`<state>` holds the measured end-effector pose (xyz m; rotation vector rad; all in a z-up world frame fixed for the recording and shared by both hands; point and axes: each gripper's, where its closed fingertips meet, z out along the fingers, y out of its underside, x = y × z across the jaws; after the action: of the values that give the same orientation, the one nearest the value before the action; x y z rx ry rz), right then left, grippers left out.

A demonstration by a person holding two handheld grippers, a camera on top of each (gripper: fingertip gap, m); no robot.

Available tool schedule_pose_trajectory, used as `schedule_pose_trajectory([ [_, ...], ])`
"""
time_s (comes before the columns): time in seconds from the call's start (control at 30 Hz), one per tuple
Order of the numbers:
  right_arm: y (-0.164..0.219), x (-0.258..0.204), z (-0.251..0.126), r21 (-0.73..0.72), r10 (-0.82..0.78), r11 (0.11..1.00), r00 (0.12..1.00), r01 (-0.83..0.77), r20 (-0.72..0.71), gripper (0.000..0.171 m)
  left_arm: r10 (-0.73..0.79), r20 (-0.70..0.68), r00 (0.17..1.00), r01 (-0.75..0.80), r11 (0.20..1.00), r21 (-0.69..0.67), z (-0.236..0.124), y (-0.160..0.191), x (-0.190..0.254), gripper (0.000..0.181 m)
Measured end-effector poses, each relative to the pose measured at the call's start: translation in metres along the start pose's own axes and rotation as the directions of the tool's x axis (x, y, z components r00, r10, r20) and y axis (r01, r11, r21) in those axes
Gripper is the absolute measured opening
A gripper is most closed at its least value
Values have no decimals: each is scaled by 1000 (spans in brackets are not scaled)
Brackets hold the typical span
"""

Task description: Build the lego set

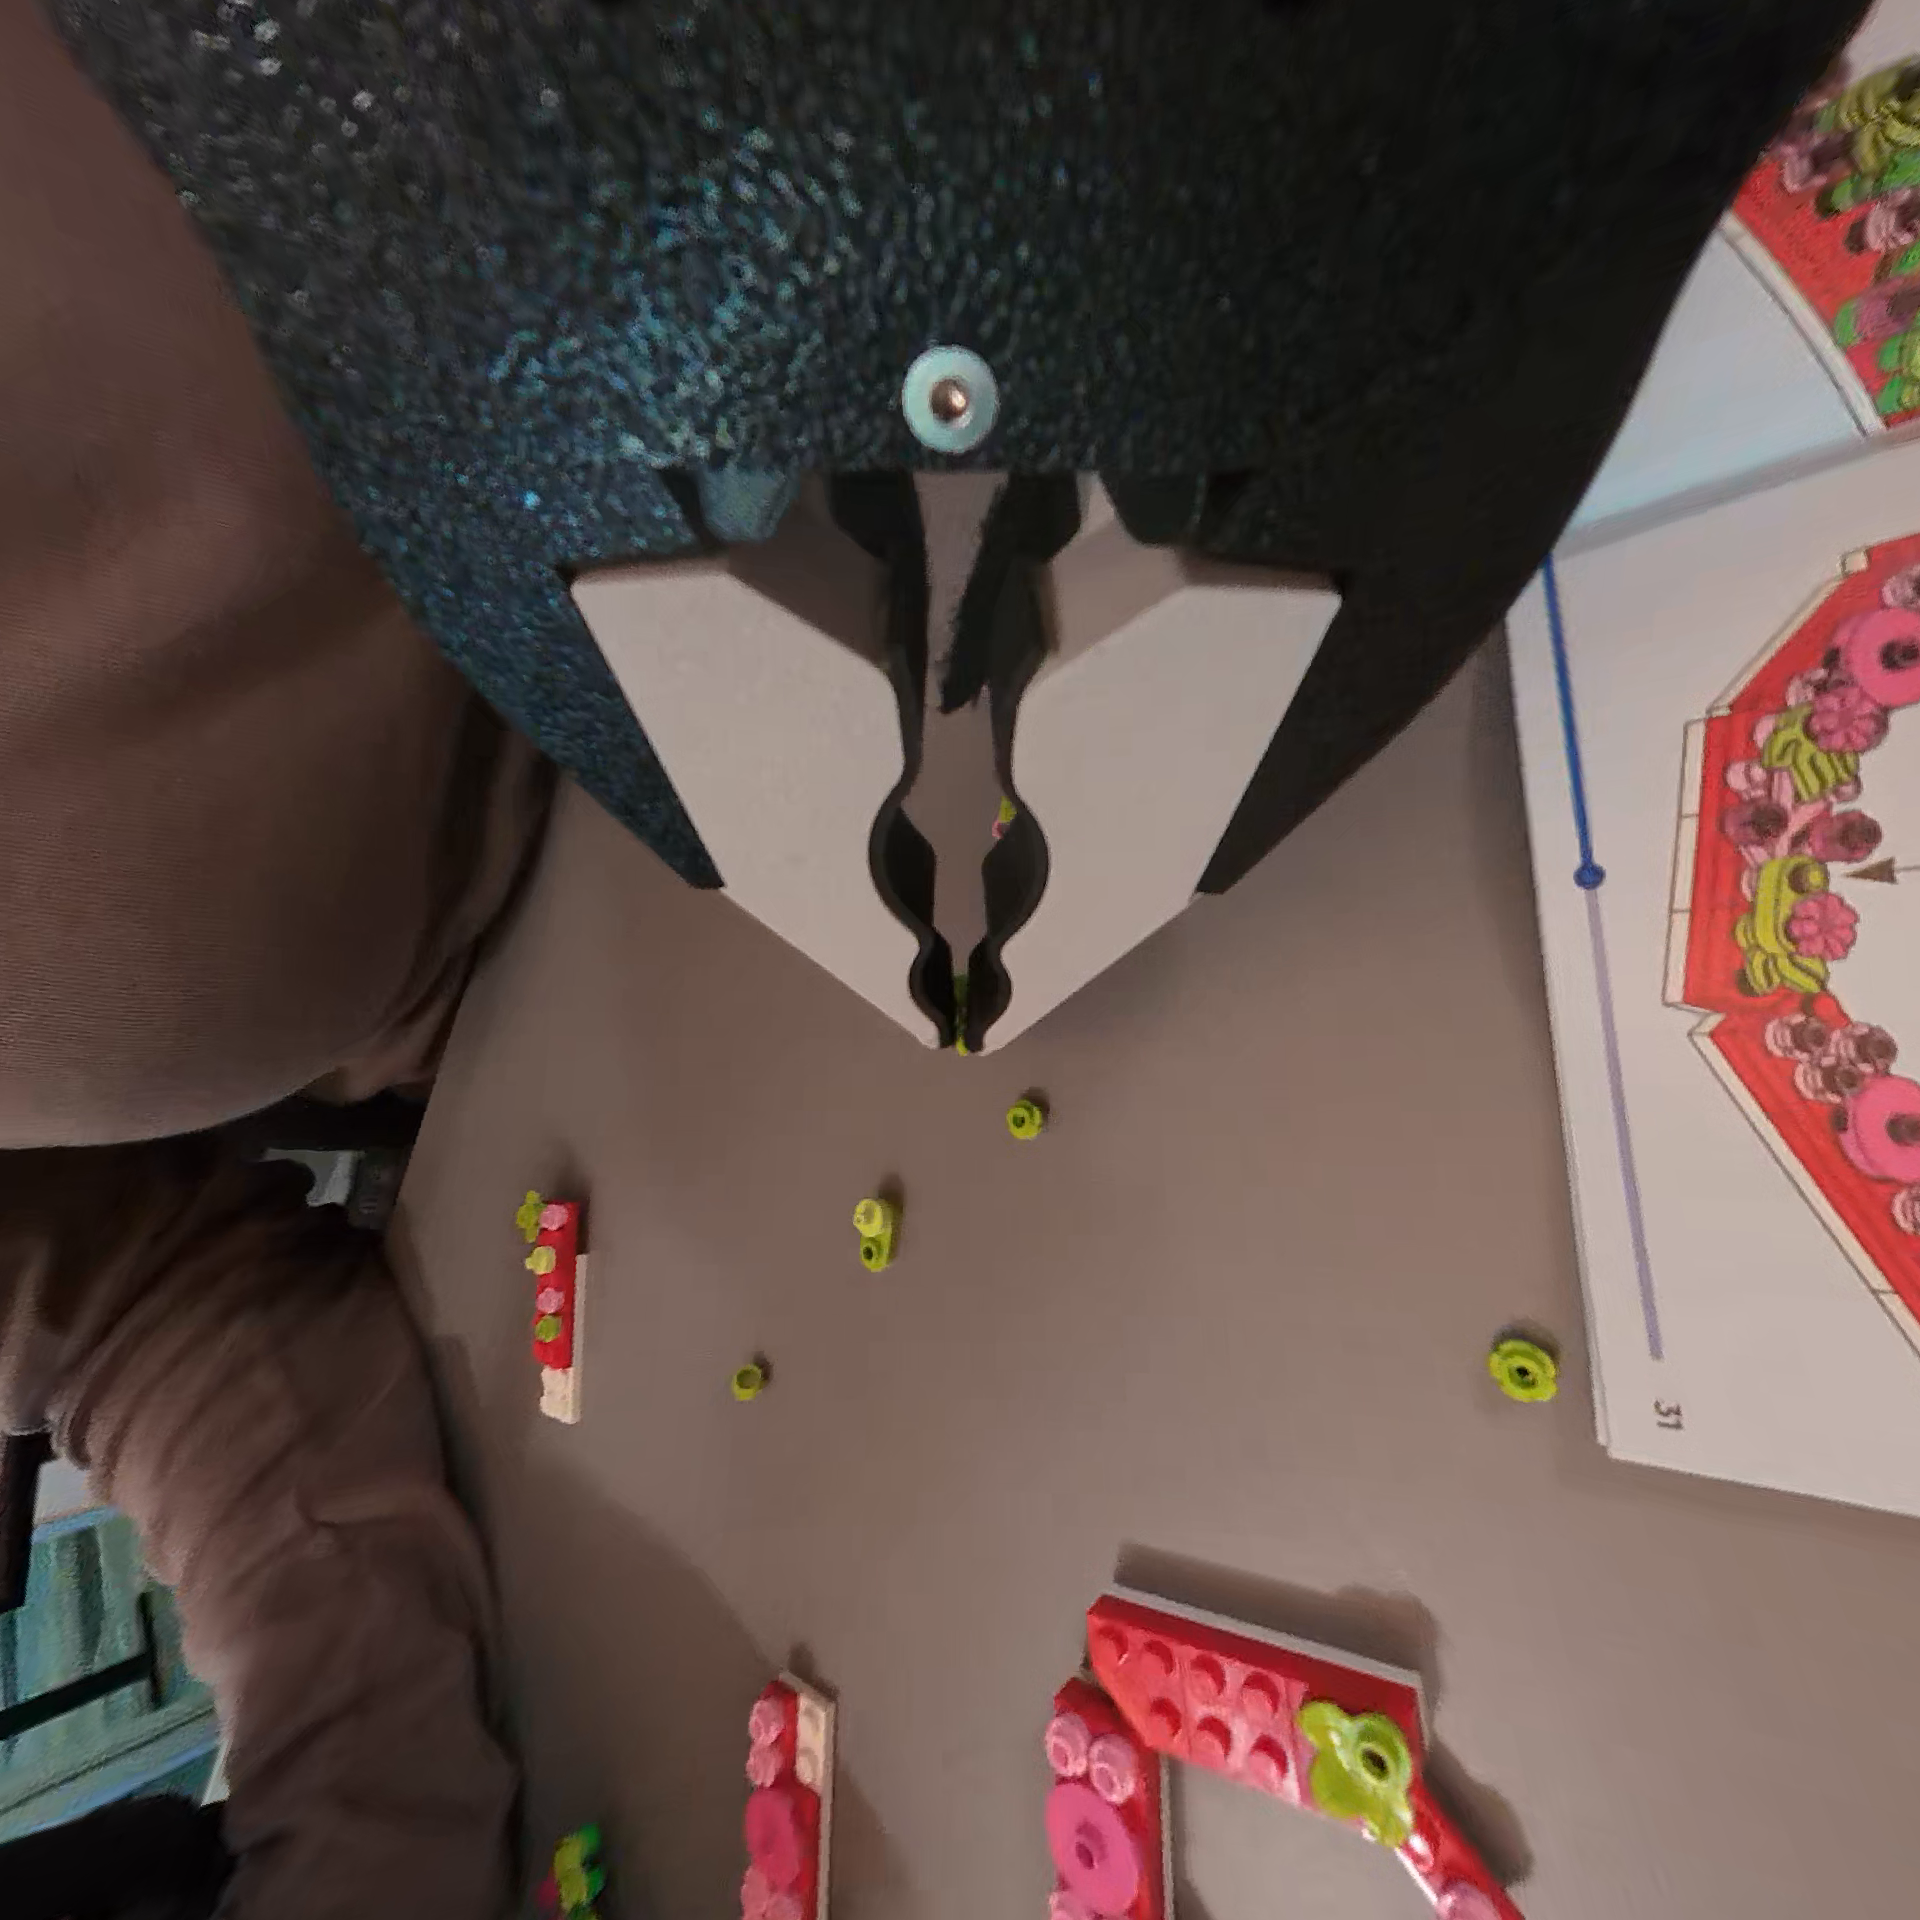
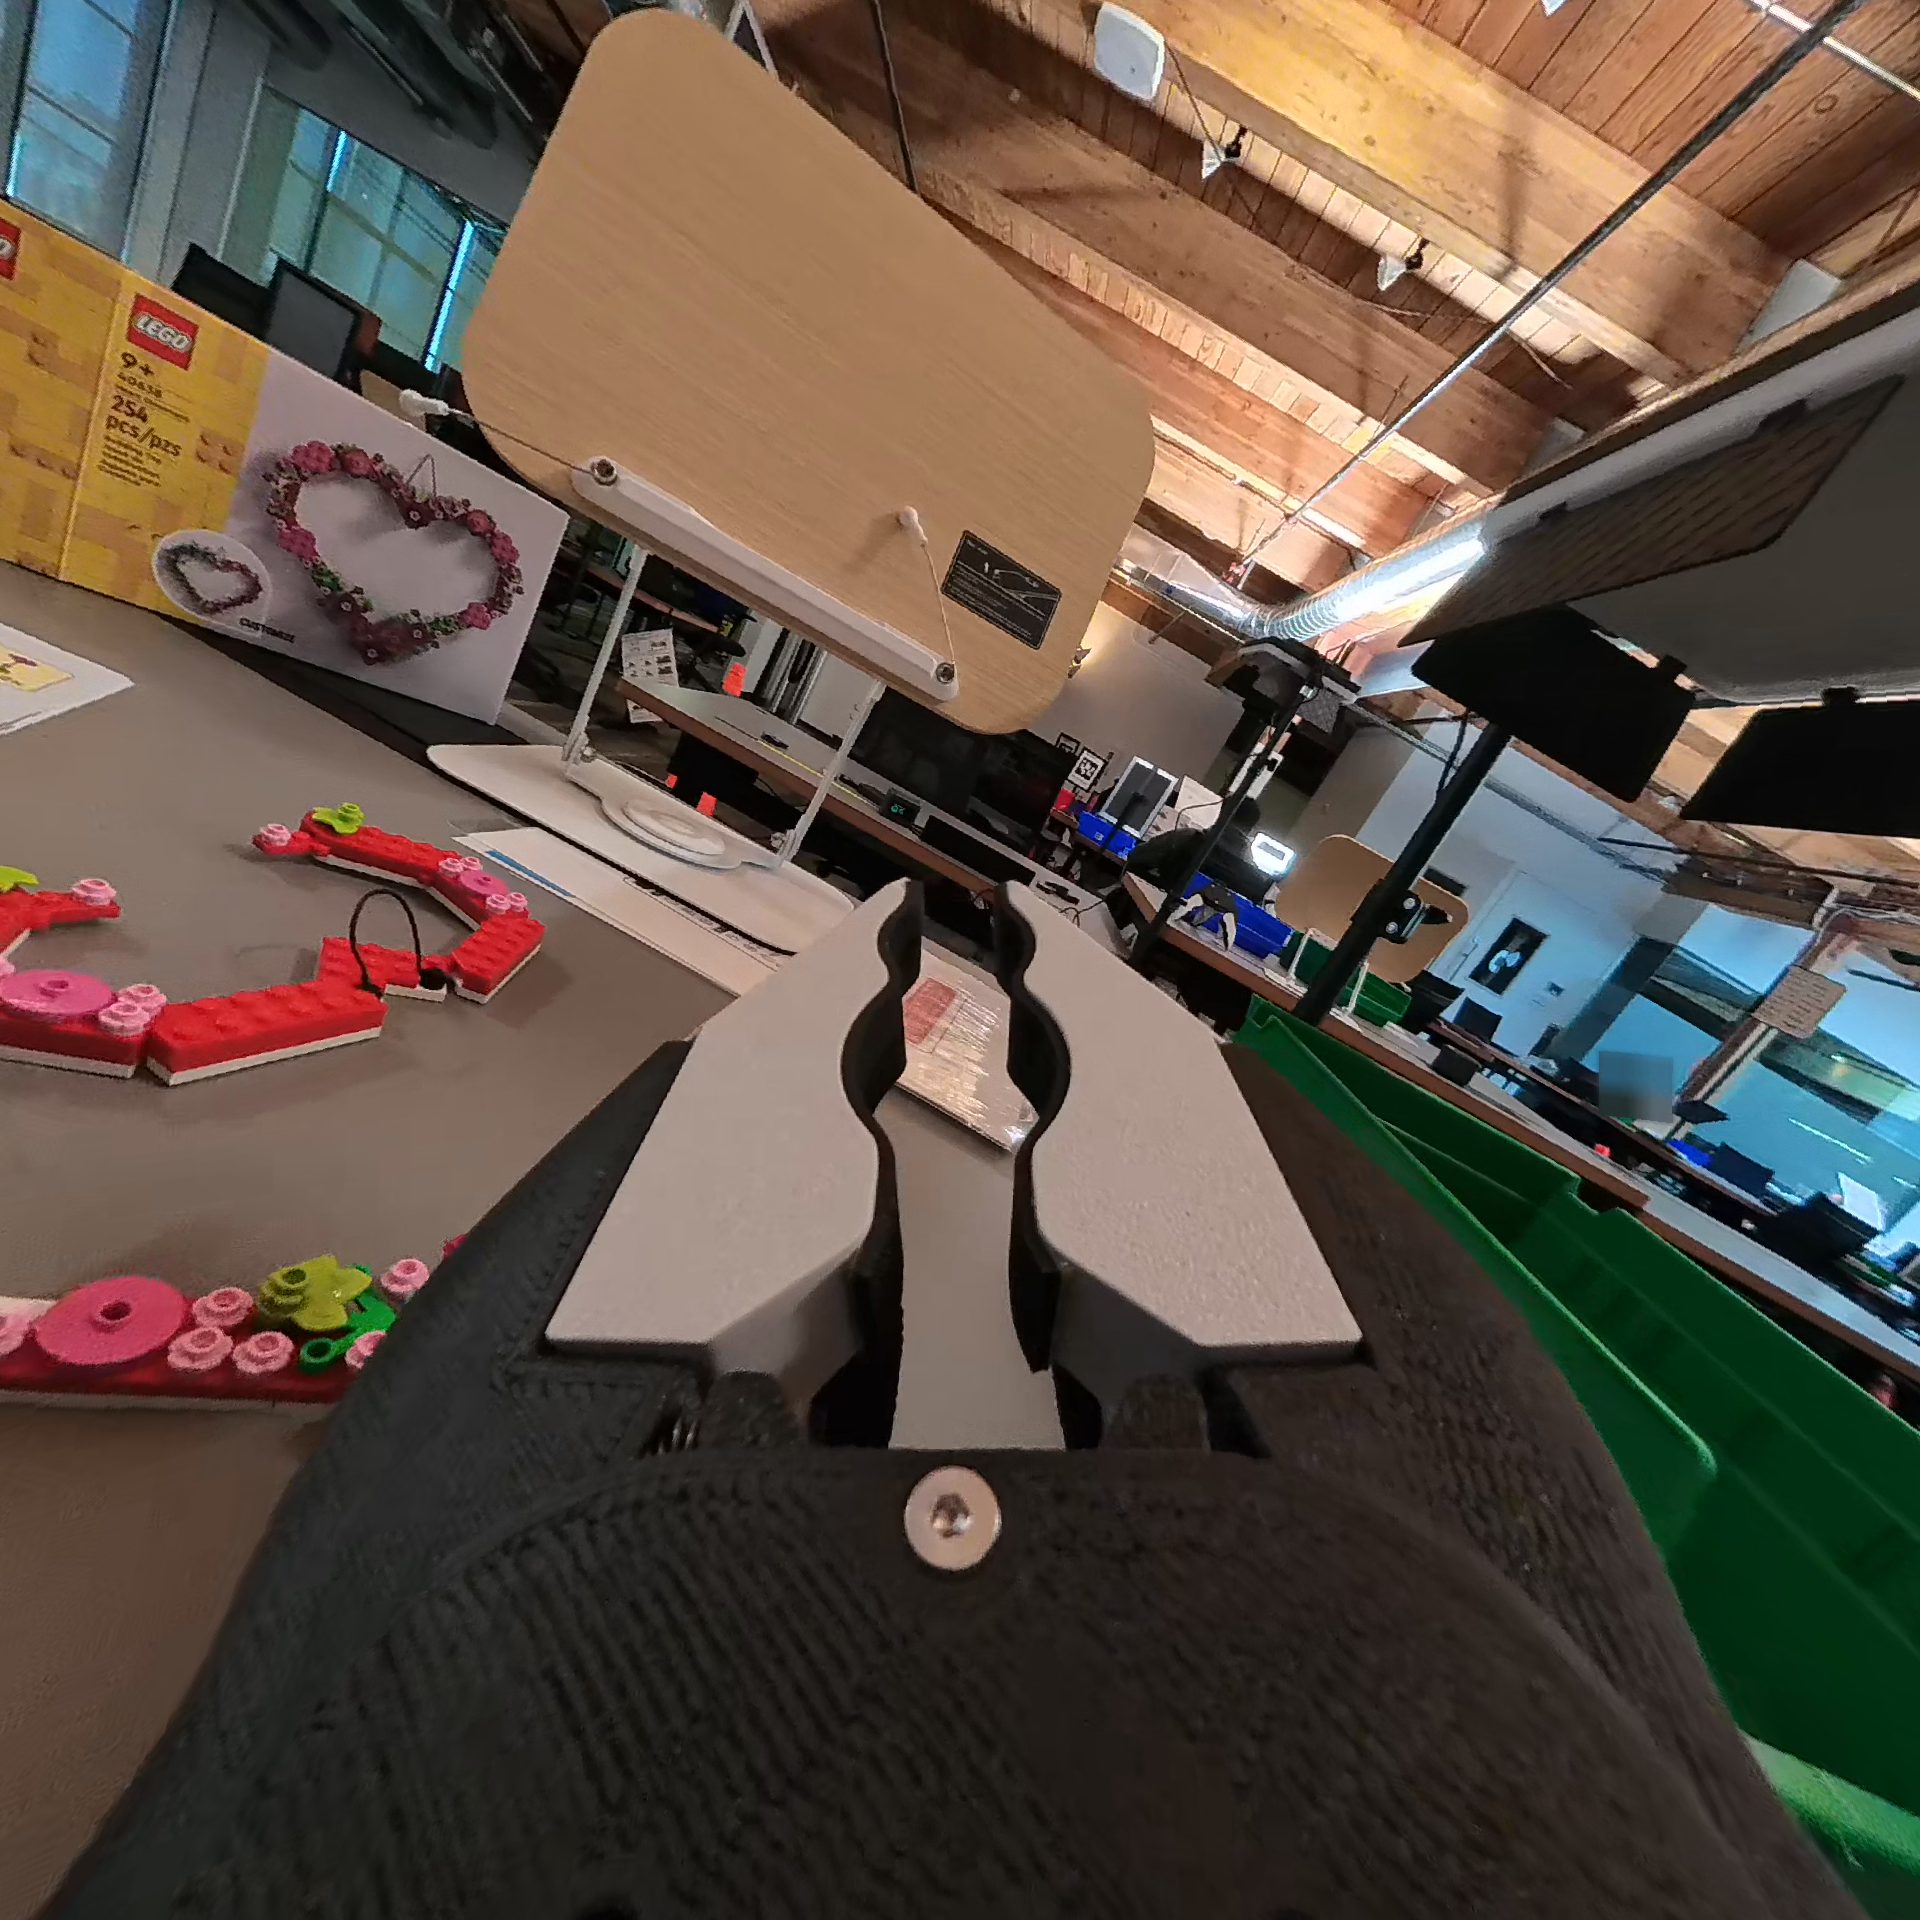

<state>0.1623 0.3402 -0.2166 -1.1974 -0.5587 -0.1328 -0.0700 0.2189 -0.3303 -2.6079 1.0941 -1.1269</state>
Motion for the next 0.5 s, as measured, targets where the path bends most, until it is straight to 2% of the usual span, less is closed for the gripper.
schedule_pose_trajectory([
  [0.13,0,-2,1,1,0,1000,1000,0,12,12,-8,19,1000,9,998,-70,3,4,-13,0],
  [0.37,0,-3,1,-2,9,1000,1000,-9,17,12,-38,-44,998,35,996,-78,4,2,-15,0],
  [0.5,0,-5,2,-4,4,1000,1000,-4,26,12,-33,-21,999,32,997,-68,1,-1,-20,0],
])
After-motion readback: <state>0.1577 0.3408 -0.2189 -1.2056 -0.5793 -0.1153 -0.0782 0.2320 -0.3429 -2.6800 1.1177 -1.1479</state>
